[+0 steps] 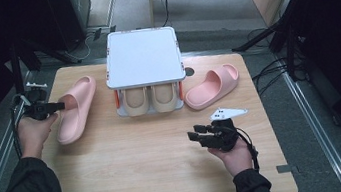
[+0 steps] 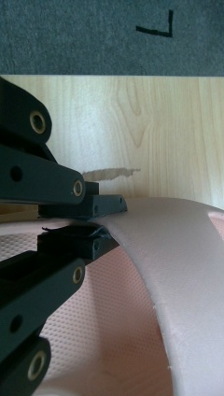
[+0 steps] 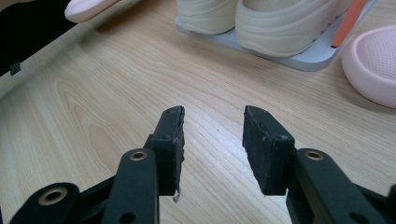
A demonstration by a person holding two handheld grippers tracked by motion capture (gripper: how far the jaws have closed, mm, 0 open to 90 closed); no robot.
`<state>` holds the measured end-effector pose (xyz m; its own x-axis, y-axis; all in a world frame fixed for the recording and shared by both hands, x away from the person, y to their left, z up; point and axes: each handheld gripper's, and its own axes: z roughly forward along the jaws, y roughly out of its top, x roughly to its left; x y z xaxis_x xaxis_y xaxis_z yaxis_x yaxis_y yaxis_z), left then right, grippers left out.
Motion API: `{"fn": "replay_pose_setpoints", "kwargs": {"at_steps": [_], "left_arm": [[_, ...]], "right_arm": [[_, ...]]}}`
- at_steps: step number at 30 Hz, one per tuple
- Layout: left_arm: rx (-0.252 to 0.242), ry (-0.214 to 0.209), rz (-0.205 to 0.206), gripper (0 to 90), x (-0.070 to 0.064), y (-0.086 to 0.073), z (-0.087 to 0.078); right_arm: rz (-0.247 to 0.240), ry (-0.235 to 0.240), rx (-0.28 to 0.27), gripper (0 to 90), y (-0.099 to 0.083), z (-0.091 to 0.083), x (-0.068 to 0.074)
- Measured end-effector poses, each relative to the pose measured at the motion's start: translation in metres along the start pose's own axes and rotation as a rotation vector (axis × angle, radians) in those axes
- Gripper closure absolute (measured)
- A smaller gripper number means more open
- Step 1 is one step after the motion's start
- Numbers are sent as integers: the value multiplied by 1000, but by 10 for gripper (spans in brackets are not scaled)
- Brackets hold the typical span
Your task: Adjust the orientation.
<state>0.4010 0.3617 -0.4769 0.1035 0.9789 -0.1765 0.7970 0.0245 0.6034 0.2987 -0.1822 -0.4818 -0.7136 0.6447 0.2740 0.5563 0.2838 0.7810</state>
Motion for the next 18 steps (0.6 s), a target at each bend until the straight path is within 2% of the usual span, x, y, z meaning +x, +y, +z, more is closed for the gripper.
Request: {"fn": "replay_pose_setpoints", "kwargs": {"at_steps": [1, 3, 10, 12, 18], "left_arm": [[4, -26, -6, 845, -2, -3, -5], [6, -44, -1, 845, -5, -6, -10], [1, -52, 30, 845, -14, -19, -30], [-7, -52, 55, 845, -19, -27, -40], [-14, -84, 75, 845, -26, -40, -52]], "right_arm": [[-3, 3, -4, 591, 1, 0, 0], [-11, 8, -7, 592, 3, 1, 0], [-23, 27, -2, 591, 8, 6, 1], [-32, 41, 2, 590, 11, 11, 3], [-57, 69, 4, 589, 17, 18, 8]]}}
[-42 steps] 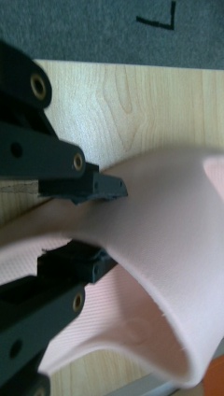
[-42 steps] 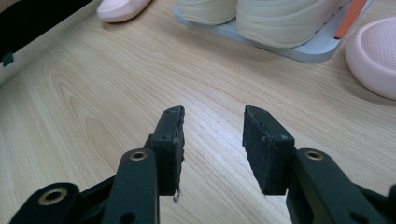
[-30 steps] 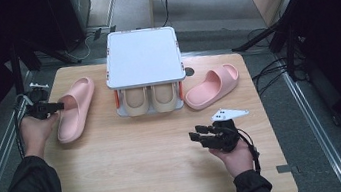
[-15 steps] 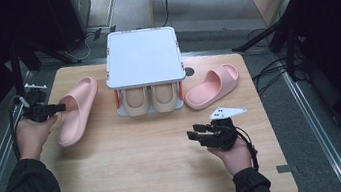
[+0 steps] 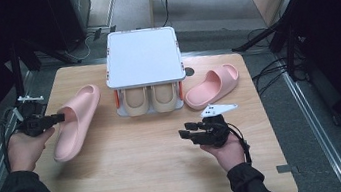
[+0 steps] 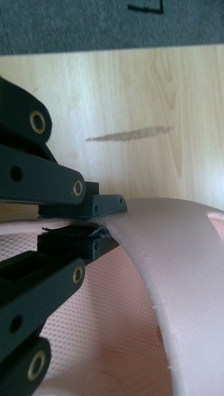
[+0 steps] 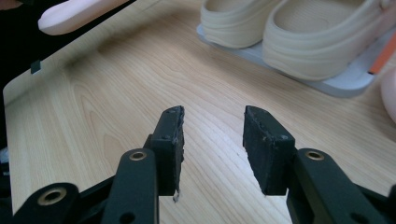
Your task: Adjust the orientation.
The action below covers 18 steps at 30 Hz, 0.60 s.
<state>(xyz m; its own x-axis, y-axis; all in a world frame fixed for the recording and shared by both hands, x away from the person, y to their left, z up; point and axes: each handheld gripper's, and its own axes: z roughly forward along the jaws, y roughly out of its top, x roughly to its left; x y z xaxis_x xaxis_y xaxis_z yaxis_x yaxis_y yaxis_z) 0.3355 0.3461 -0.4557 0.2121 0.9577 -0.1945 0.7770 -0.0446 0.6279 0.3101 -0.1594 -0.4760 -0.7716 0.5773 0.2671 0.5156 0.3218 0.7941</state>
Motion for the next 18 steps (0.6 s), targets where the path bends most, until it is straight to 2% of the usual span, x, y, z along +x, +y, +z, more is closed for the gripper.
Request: {"fn": "replay_pose_setpoints", "kwargs": {"at_steps": [3, 8, 9, 10, 11, 12, 13, 14, 15, 16, 17, 18], "left_arm": [[5, -13, 29, 845, -12, -9, -6], [11, -46, 36, 844, -22, -18, -9], [15, -46, 56, 845, -29, -22, -10], [15, -46, 56, 845, -29, -22, -10], [19, -53, 76, 844, -38, -25, -11], [19, -53, 76, 845, -38, -25, -11], [19, -80, 84, 844, -47, -28, -12], [19, -80, 84, 844, -47, -28, -12], [26, -108, 92, 844, -55, -31, -11], [26, -108, 92, 844, -55, -31, -11], [31, -117, 107, 844, -63, -33, -11], [31, -117, 107, 843, -63, -33, -11]], "right_arm": [[-15, 8, 6, 589, 5, 6, 1], [-18, 14, 6, 614, 9, 8, 1], [-19, 14, 5, 616, 9, 9, 1], [-19, 14, 5, 616, 9, 9, 1], [-17, 13, 4, 622, 11, 9, 1], [-17, 14, 3, 623, 11, 10, 1], [-17, 14, 4, 624, 12, 10, 0], [-17, 14, 4, 624, 12, 10, 0], [-16, 13, 6, 623, 12, 11, 0], [-16, 13, 6, 623, 12, 11, 0], [-19, 11, 11, 624, 13, 13, 1], [-19, 11, 11, 624, 13, 13, 1]]}}
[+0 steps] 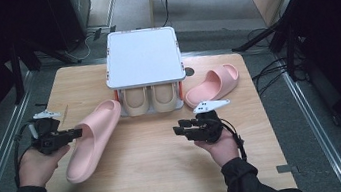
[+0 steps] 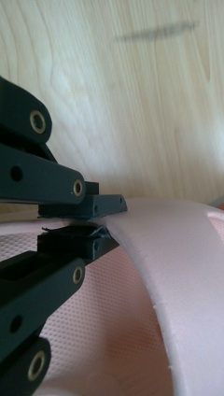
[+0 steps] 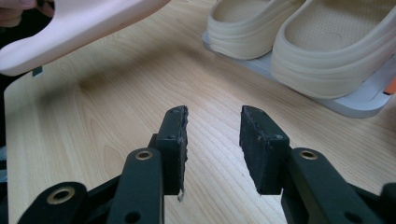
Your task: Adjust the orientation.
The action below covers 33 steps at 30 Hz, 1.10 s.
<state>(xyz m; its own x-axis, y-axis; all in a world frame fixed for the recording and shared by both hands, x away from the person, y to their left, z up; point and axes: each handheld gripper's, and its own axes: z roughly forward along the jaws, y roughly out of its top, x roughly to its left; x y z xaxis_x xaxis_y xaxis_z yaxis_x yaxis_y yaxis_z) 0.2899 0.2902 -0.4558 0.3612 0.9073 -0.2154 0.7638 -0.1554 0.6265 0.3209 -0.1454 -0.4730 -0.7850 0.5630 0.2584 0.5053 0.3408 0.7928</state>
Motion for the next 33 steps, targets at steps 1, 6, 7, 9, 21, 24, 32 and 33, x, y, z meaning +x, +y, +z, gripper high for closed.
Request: {"fn": "replay_pose_setpoints", "kwargs": {"at_steps": [1, 6, 7, 9, 21, 24, 32, 33], "left_arm": [[6, -9, 17, 843, -7, -1, 1], [8, -36, 50, 841, -20, -2, 4], [8, -50, 69, 841, -27, -3, 7], [13, -61, 94, 841, -35, -3, 10], [61, -153, 173, 832, -66, 2, 39], [71, -151, 197, 827, -72, 3, 46], [108, -157, 214, 818, -83, 6, 65], [120, -150, 222, 816, -86, 6, 70]], "right_arm": [[-1, -4, 5, 623, 0, 0, 0], [1, -6, 0, 624, 0, -1, 0], [1, -9, -4, 624, 0, -1, -1], [3, -10, -4, 623, -1, -2, -1], [8, -19, 0, 632, -5, -5, 0], [8, -19, -4, 632, -7, -6, -1], [7, -16, 17, 648, -9, -2, 2], [3, -15, 21, 660, -10, -1, 2]]}}
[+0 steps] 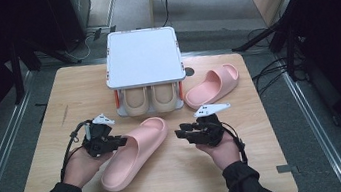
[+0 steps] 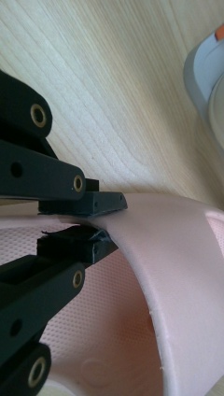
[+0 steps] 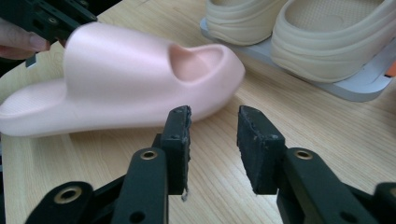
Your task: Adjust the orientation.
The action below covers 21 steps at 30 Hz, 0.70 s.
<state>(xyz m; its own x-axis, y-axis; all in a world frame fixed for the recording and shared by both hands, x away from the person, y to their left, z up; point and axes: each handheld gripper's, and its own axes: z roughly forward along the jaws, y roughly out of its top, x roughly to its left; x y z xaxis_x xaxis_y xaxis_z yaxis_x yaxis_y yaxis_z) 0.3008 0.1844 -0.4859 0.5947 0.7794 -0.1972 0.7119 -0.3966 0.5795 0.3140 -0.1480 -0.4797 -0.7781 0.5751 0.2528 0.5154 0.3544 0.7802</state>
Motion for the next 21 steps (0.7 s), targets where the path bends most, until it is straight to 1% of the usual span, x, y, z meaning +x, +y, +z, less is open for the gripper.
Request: {"fn": "replay_pose_setpoints", "kwargs": {"at_steps": [2, 3, 8, 9, 11, 12, 13, 14, 15, 17, 19, 21], "left_arm": [[4, 4, 12, 807, -1, 1, 3], [1, 10, 11, 803, -2, 2, 4], [15, -11, 11, 771, -2, 3, 7], [18, -22, 18, 764, -4, 2, 6], [22, -37, 26, 751, -5, 1, 5], [22, -37, 26, 746, -5, 1, 5], [11, -39, 29, 746, -6, 1, 3], [-18, -70, 25, 731, -5, 0, -2], [-27, -82, 25, 719, -4, 0, -4], [-36, -89, 32, 718, -4, -1, -9], [-38, -85, 39, 729, -3, -2, -12], [-48, -94, 33, 741, 0, -3, -16]], "right_arm": [[2, 0, 7, 664, -1, 1, 0], [2, 0, 10, 665, -1, 2, 0], [6, 6, 14, 676, -3, 4, 1], [18, 7, 13, 687, -4, 4, 1], [25, 8, 10, 701, -4, 4, 0], [32, 7, 11, 709, -4, 4, 0], [32, 7, 11, 709, -4, 4, 0], [38, 9, 9, 721, -5, 5, -1], [39, 10, 10, 724, -5, 6, -1], [44, 13, 12, 742, -5, 8, 0], [38, 15, 17, 763, -5, 10, 1], [37, 18, 17, 770, -6, 12, 1]]}}
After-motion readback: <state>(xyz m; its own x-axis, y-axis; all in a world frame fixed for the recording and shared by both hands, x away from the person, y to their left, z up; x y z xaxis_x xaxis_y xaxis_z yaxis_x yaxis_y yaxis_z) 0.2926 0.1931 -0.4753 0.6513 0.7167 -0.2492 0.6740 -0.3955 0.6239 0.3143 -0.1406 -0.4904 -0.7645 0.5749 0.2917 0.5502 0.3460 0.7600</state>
